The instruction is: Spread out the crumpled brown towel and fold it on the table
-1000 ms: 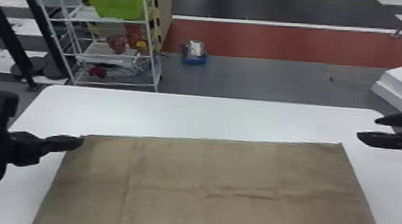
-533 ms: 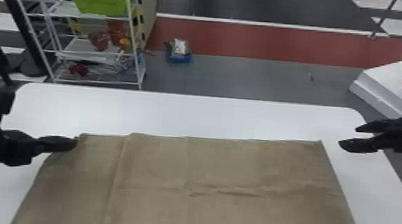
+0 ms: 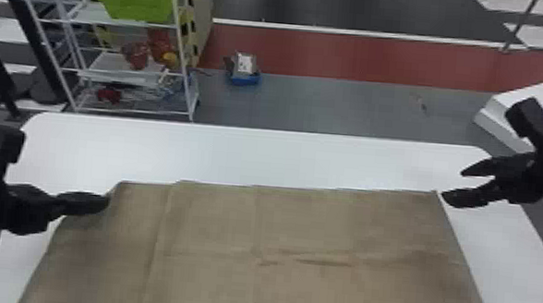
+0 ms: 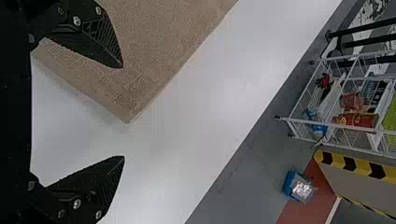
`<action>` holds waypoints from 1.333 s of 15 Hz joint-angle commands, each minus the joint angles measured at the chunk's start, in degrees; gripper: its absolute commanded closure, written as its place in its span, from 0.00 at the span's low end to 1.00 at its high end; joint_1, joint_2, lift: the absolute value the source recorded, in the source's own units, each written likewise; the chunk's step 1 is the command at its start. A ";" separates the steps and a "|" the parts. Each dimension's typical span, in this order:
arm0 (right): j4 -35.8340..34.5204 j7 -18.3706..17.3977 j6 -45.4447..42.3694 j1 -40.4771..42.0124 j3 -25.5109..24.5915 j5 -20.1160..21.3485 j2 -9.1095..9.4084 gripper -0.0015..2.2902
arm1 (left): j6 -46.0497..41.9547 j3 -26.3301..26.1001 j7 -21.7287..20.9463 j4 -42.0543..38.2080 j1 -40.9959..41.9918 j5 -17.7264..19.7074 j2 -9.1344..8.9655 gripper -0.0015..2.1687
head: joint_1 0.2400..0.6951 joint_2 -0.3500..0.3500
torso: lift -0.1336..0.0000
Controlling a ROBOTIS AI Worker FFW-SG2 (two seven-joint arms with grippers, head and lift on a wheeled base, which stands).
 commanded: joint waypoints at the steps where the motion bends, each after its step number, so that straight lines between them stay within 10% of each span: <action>1: 7.96 -0.80 -2.84 -3.31 0.09 0.08 0.50 0.10 | 0.48 0.01 0.01 -0.82 0.59 -0.17 -0.19 0.77 | 1.00 0.50 | 0.07; 20: 22.20 -1.15 -7.41 -9.73 2.37 -0.27 2.25 0.33 | 0.30 0.54 0.01 -1.35 0.76 -0.61 0.07 0.77 | 1.00 0.53 | 0.07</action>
